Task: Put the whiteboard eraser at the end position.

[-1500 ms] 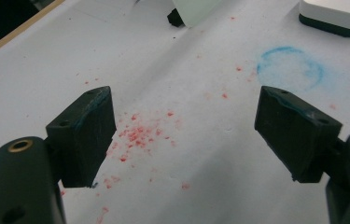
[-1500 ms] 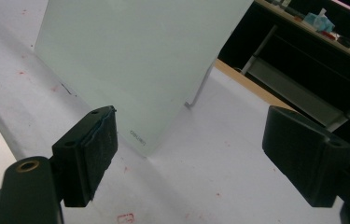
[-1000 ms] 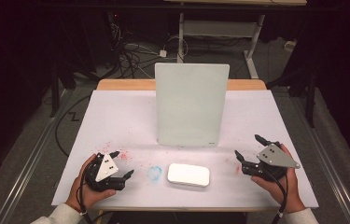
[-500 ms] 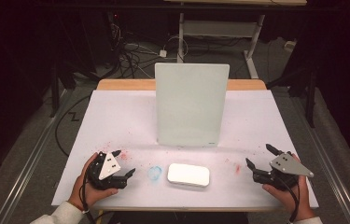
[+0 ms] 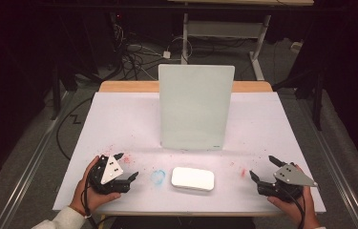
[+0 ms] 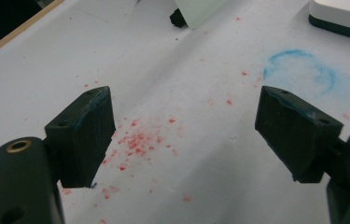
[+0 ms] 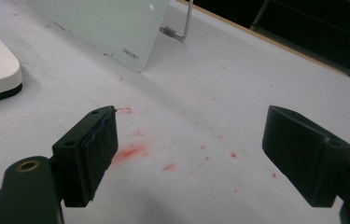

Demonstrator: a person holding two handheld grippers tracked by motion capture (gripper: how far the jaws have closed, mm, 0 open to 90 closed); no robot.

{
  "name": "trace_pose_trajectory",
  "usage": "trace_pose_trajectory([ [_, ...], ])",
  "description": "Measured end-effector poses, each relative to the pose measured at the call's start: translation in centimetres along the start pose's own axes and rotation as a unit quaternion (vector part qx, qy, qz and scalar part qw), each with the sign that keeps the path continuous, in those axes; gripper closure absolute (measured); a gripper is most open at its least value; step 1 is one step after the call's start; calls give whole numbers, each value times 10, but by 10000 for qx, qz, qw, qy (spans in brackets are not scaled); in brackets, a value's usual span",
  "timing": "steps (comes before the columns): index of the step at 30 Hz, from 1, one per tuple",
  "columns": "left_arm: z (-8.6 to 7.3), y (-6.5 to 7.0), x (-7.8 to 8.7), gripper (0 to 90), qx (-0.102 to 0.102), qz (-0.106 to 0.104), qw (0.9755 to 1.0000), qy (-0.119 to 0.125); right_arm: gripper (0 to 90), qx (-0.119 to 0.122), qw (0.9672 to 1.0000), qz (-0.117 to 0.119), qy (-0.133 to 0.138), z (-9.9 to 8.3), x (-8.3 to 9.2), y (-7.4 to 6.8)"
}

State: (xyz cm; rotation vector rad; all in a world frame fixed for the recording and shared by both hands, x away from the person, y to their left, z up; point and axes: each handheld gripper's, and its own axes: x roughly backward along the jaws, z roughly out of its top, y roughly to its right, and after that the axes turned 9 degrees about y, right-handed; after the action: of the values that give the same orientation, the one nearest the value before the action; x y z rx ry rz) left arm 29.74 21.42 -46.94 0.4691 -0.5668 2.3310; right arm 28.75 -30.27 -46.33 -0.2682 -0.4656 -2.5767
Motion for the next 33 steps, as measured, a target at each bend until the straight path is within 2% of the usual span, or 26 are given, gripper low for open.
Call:
trace_pose_trajectory([
  [6, -1, 0, 3, 190, 51, 6, 10000, 41, 193, -17, 9998, -94, 145, 7, 4, -1],
  [16, -1, -1, 3, 190, 81, 69, 9999, 8, 194, 104, 9998, -59, 149, 8, 2, -2],
  [33, -3, -5, 1, 191, 140, 99, 9998, -27, 198, 169, 9997, -44, 144, 7, 1, -3],
])
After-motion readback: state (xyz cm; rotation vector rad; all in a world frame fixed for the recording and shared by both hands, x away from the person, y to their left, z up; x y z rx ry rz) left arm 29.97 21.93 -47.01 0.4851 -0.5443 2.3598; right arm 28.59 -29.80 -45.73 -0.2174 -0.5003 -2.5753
